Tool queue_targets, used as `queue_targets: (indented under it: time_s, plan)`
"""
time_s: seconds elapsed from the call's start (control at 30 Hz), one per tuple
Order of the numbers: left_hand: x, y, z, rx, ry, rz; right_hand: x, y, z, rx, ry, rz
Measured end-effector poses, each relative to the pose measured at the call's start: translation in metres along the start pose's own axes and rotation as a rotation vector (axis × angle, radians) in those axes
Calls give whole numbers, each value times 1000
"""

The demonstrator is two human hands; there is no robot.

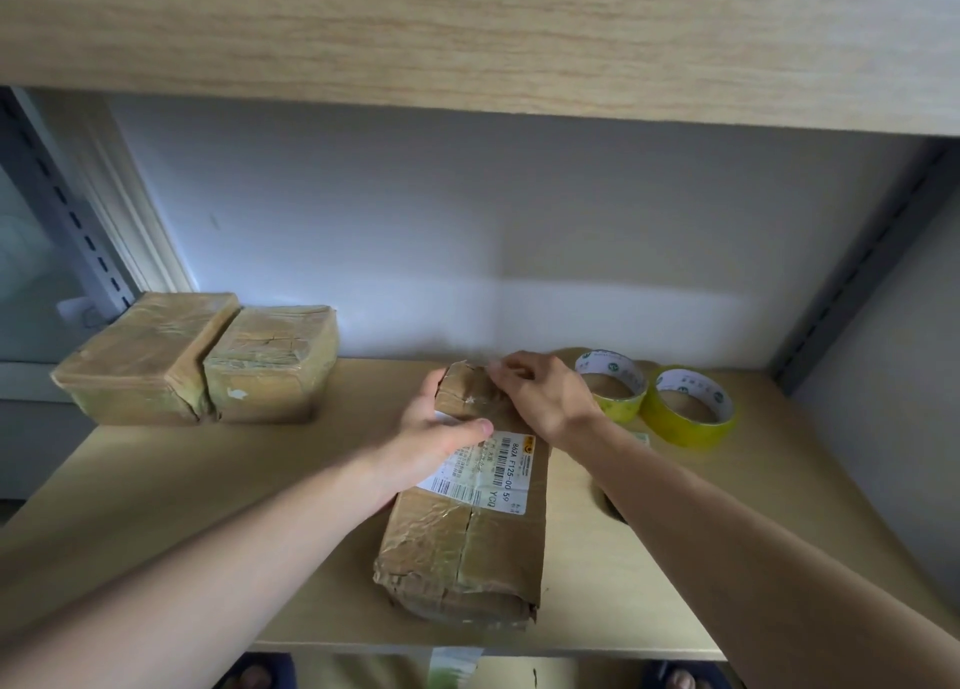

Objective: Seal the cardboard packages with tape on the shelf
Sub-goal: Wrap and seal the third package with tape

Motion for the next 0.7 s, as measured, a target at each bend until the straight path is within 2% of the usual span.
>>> queue_targets:
  time_s: [0.1, 0.27, 0.43, 0.63, 0.7]
  plan:
    - [3, 0, 1, 20, -5, -34, -2, 3, 4, 69, 241, 57]
    - [3, 2, -3, 7, -22, -47, 3, 6, 8, 148, 318, 126]
    - [3, 4, -6, 0, -22, -61, 3, 4, 9, 76, 276, -50]
    - [0, 6, -8, 9, -14, -85, 1, 5, 6, 9, 61, 63]
    - [0, 6, -9, 2, -32, -87, -4, 5, 8, 4, 122, -38]
Point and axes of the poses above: each hand's wrist, its own y-axis towards the middle knuckle, its own x-axis out of the palm, z = x × y, the point moved 2 cm from there along y, towards the middle knuckle, and after that the axes turned 9 degrees about y, right-handed, at the moved point
